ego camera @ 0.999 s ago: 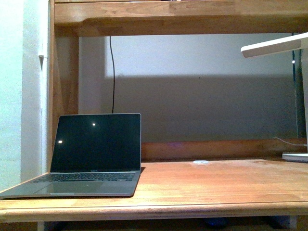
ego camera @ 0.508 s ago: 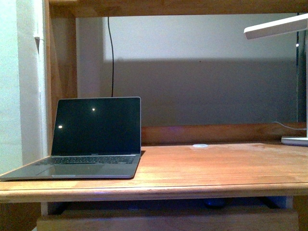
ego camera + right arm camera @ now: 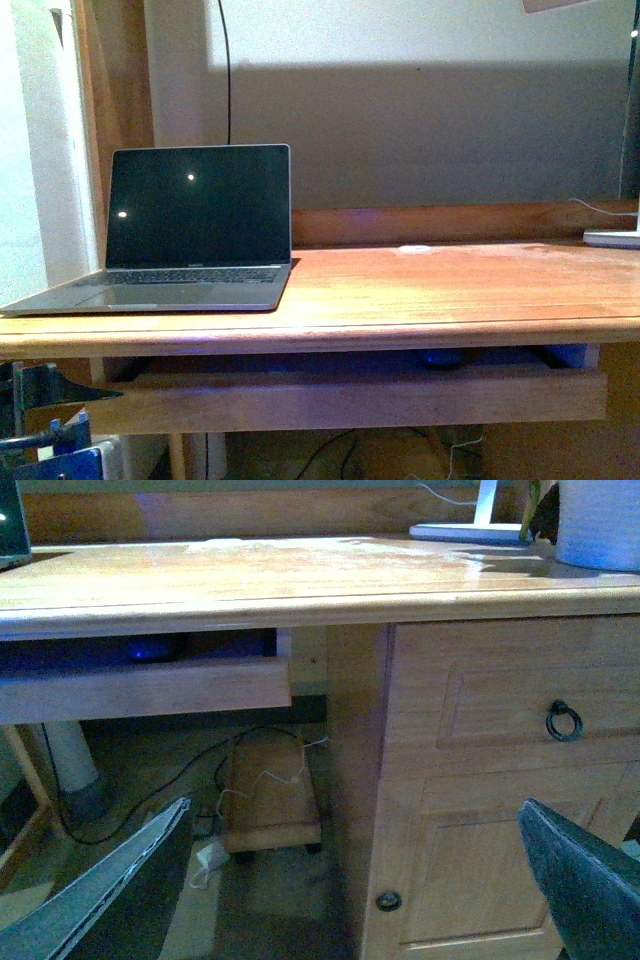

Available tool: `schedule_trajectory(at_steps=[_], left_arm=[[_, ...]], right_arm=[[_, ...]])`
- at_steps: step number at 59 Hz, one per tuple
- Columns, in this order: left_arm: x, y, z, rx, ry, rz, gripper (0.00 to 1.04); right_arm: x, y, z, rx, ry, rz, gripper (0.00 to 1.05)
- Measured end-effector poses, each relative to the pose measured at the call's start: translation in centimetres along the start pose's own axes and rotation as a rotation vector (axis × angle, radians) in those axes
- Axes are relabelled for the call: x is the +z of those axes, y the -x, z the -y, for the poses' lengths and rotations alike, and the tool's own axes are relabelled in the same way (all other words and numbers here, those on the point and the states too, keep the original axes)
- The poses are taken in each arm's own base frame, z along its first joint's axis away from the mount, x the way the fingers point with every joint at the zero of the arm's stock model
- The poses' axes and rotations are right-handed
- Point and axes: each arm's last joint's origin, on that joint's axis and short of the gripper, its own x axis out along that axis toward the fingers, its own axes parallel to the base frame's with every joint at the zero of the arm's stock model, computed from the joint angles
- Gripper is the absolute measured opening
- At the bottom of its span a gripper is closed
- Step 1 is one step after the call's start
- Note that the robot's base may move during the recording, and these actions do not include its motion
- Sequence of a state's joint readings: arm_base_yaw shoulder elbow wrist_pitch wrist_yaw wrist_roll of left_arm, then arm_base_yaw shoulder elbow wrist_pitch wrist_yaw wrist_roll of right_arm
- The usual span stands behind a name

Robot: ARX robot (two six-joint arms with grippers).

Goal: Place mouse

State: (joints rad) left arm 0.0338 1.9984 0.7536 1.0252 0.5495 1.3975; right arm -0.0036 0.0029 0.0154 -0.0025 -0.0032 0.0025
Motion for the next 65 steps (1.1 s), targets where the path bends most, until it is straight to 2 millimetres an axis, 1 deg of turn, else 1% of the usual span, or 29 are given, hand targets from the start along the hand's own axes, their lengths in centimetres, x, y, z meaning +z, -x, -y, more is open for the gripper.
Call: schedule_trajectory(at_steps=[9,19,47,51,57,65], left_arm=[[-0.9,-1.8,-0.6,0.001,-0.066,0.006,0.97],[-2.1,-3.4,-0.7,-0.02,-0.114,0.004,0.97],[-4.2,-5.3,-0.9,-0.036,-0.218,-0.012,0.97],[-4.3,-5.4,-0.7,-0.054,-0.212,-0.024,0.97],[-4.0,-5.4,-0.8,-0.098,-0.153,-0.036,0.97],[-2.7,-5.0,-1.1,-0.182,-0.049,-0.065,0.97]], right_arm=[[0.0,0.0,0.0,0.0,0.0,0.0,0.97],[0.0,0.0,0.0,0.0,0.0,0.0,0.97],[0.0,0.0,0.0,0.0,0.0,0.0,0.97],[0.0,0.0,0.0,0.0,0.0,0.0,0.97],[0.0,0.0,0.0,0.0,0.0,0.0,0.97],[0.0,0.0,0.0,0.0,0.0,0.0,0.97]])
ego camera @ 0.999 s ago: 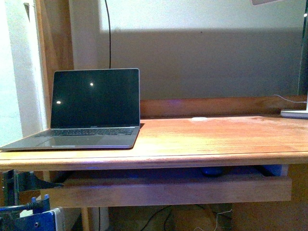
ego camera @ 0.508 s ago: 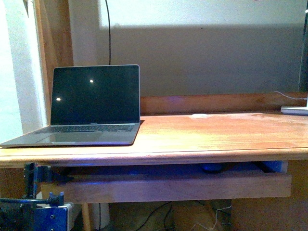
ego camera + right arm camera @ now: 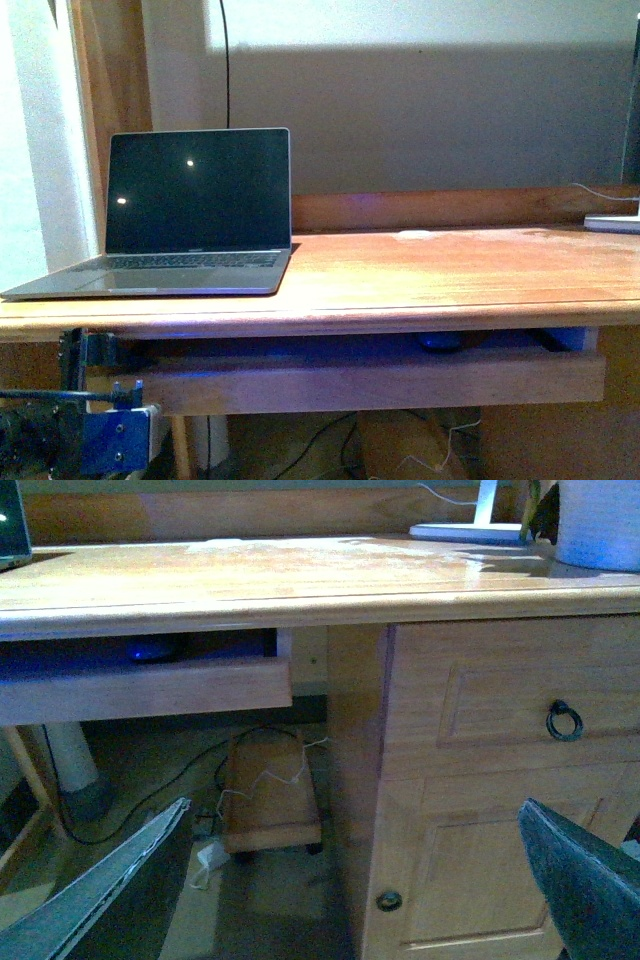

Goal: Place mouse

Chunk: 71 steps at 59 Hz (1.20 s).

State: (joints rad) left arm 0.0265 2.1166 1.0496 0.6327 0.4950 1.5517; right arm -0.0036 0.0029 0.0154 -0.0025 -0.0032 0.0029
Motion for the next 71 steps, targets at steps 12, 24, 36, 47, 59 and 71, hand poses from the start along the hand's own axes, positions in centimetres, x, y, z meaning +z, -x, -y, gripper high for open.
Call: schedule_trajectory(at_steps=[12,24,36,47,59,71], left_arm=[[2.4,2.1,0.0,-0.146,0.137,-0.022,0.97],[6.0,4.3,1.9,-0.199,0.188,-0.011,0.97],[9.8,6.0,2.9,-0.233,0.275,0.027,0.97],[12.4,7.2,3.5,-0.262,0.357,0.059,0.97],[15.6,8.6,4.0,-0.306,0.458,0.093,0.97],[17.5,9.2,3.3,-0.308,0.699,0.133,0.97]], right_arm=[[0.0,0.0,0.0,0.0,0.0,0.0,0.97],[0.0,0.0,0.0,0.0,0.0,0.0,0.97],[0.0,0.0,0.0,0.0,0.0,0.0,0.97],[0.0,0.0,0.0,0.0,0.0,0.0,0.97],[0.0,0.0,0.0,0.0,0.0,0.0,0.97],[0.0,0.0,0.0,0.0,0.0,0.0,0.97]])
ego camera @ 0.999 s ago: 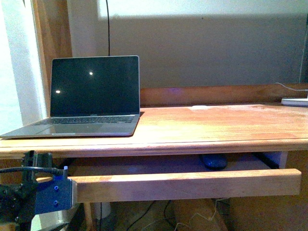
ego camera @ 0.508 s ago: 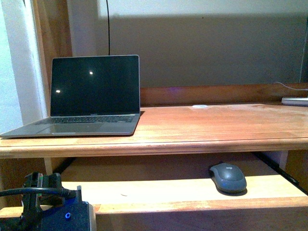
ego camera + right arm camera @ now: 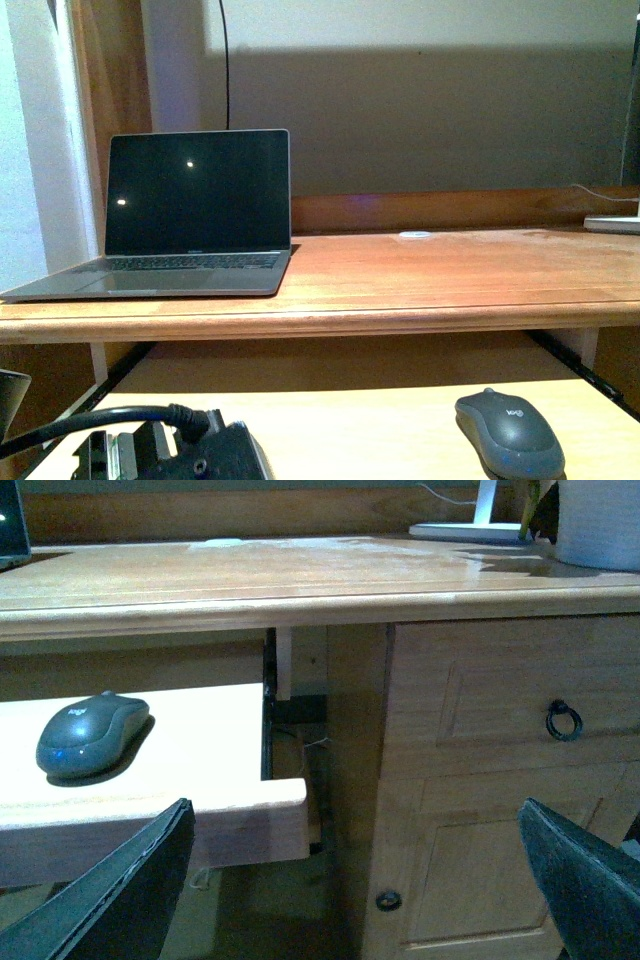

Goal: Place mouse

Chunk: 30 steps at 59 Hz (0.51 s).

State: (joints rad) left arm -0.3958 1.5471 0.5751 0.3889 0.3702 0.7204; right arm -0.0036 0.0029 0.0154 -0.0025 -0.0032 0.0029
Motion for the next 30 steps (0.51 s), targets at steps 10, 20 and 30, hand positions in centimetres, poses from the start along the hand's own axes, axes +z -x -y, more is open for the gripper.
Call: schedule_trajectory(at_steps=[10,20,30], left_arm=[[2.3,1.2,-1.2,0.011,0.442,0.173,0.97],[4.8,3.6,-3.5,0.151,0.767,0.322,0.97],[5.6,6.9,-4.1,0.497,0.686,0.359,0.97]], right_arm=[[0.0,0.0,0.0,0.0,0.0,0.0,0.97],[0.0,0.0,0.0,0.0,0.0,0.0,0.97],[0.0,0.0,0.0,0.0,0.0,0.0,0.97]])
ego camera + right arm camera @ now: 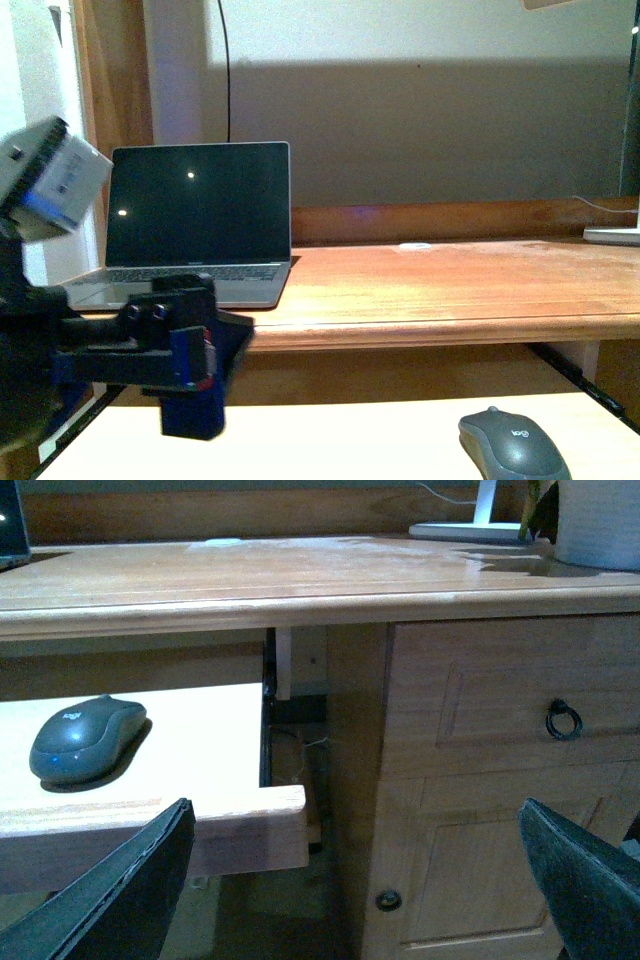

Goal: Place mouse

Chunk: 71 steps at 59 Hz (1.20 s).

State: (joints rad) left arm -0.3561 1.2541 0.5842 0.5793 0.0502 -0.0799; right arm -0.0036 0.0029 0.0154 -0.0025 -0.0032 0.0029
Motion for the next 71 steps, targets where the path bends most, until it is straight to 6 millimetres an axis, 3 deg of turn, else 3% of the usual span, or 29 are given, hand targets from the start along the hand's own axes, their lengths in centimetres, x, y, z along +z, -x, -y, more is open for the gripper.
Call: schedule_trajectory(at_steps=[12,23,33,41,53,65,71], left_arm=[[-0.7,5.1,-1.5,0.307,-0.058,0.017,0.97],[-3.8,10.5,0.0,0.362,-0.037,-0.056,0.97],[-5.4,14.1,0.9,0.366,-0.052,-0.052,0.96],[-6.3,15.7,-0.5,0.36,-0.043,0.097,0.72],[-7.8,16.5,-3.0,0.375,-0.051,0.103,0.37],[-8.7,16.6,-3.4,0.397,-0.054,0.109,0.03],[-8.7,16.6,-3.4,0.398,-0.056,0.111,0.03]], right_arm=[[0.0,0.0,0.0,0.0,0.0,0.0,0.97],[0.0,0.0,0.0,0.0,0.0,0.0,0.97],[0.0,0.0,0.0,0.0,0.0,0.0,0.97],[0.0,0.0,0.0,0.0,0.0,0.0,0.97],[0.0,0.0,0.0,0.0,0.0,0.0,0.97],[0.0,0.0,0.0,0.0,0.0,0.0,0.97],[-0.1,0.0,-0.2,0.08,-0.041,-0.053,0.97]])
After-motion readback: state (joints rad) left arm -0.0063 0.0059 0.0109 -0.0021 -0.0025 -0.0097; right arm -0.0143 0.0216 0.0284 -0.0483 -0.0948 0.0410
